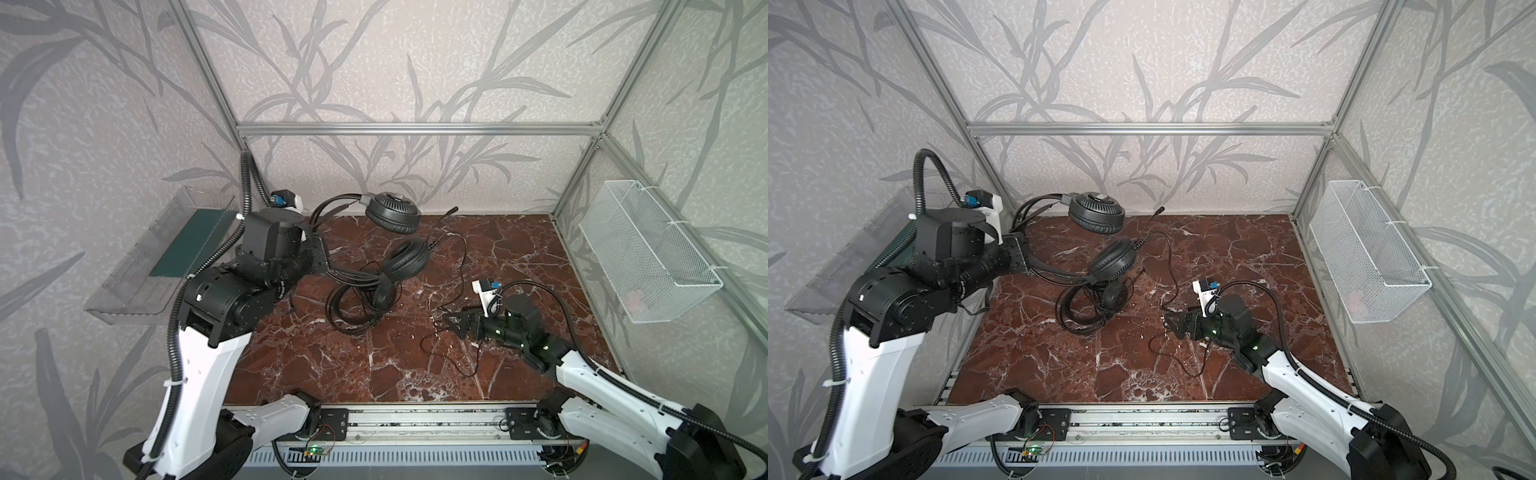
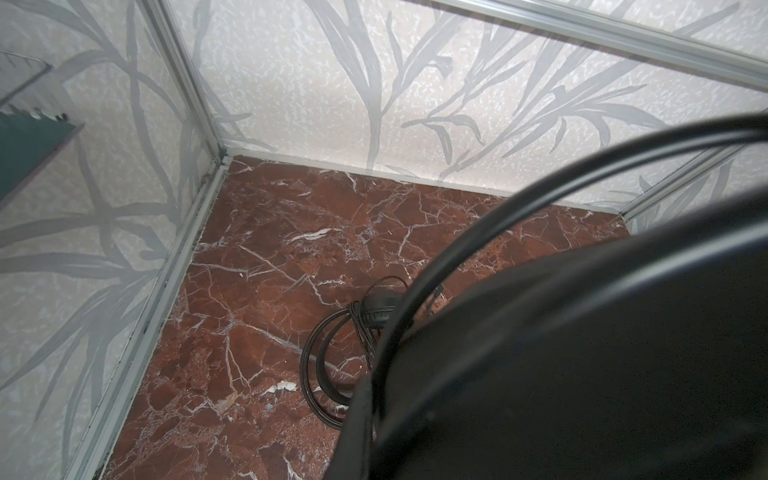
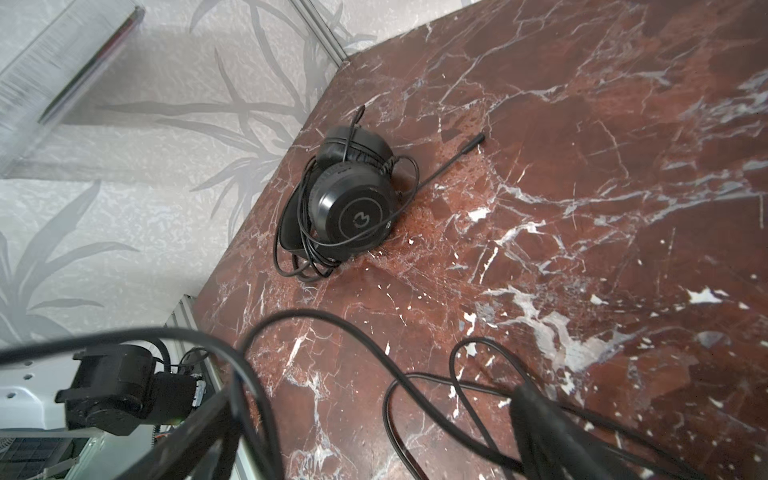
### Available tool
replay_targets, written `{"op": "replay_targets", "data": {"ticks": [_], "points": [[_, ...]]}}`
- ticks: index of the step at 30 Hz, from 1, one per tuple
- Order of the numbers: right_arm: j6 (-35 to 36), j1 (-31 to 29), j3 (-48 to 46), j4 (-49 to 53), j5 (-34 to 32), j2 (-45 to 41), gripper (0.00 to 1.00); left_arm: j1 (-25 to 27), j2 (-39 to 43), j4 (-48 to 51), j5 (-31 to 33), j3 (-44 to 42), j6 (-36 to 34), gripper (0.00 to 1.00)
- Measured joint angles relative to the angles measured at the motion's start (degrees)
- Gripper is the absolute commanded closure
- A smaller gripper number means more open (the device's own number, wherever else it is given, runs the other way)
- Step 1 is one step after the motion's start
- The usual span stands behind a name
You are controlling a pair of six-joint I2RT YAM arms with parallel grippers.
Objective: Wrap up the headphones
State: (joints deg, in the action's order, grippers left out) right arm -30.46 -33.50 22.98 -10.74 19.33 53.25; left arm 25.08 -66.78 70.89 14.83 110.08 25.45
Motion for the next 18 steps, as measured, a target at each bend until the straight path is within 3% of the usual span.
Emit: {"op": "replay_targets", "data": {"ticks": [12, 18], "points": [[1.03, 0.00, -3.32, -0.24, -0.79, -5.53, 0.00, -1.62, 1.14, 1.62, 3.06, 6.62, -1.51, 1.00], [1.33, 0.00, -5.42, -3.23, -1.53, -0.59, 0.00, -1.64, 1.27, 1.64, 3.34, 6.67, -1.44, 1.00]]}}
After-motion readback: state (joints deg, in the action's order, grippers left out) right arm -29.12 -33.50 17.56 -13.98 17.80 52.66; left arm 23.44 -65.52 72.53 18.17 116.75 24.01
